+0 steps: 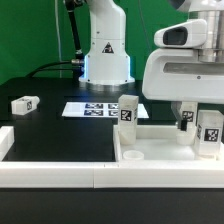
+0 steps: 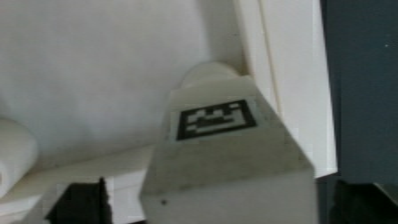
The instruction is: Assemble square table
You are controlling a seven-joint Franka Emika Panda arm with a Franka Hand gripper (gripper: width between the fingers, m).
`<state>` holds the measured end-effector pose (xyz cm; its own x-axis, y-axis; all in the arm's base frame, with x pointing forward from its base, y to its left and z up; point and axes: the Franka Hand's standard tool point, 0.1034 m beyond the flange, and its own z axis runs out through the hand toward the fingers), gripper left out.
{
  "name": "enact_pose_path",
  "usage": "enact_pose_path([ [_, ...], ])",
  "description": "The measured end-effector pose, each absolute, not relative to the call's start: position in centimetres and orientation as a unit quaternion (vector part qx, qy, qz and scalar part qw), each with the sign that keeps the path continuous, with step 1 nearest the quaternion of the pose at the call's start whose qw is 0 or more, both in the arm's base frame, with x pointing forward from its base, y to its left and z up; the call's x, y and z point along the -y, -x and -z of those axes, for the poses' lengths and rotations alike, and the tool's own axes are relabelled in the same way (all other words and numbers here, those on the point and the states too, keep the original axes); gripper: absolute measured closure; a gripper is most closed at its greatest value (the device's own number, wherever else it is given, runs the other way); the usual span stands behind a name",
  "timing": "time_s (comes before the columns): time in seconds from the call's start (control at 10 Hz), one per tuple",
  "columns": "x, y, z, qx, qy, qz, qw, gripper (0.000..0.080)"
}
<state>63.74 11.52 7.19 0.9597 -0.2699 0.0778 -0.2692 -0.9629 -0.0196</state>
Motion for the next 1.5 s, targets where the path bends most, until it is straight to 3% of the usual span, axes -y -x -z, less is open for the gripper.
enact_pose_path([
  [0.2, -11.6, -63.7, -7.2, -0.207, 0.977, 0.039, 0.008, 0.0492],
  [0.7, -11.1, -63.7, -7.0, -0.380, 0.924, 0.035, 0.014, 0.0512],
  [0.9, -10.6, -63.4, -6.9, -0.531, 0.846, 0.012, 0.041, 0.0512],
  [1.2, -10.6, -62.9, -6.8, -0.702, 0.710, 0.003, 0.056, 0.0511],
  [1.5, -10.7, -62.7, -6.8, -0.749, 0.661, 0.002, 0.052, 0.0511],
])
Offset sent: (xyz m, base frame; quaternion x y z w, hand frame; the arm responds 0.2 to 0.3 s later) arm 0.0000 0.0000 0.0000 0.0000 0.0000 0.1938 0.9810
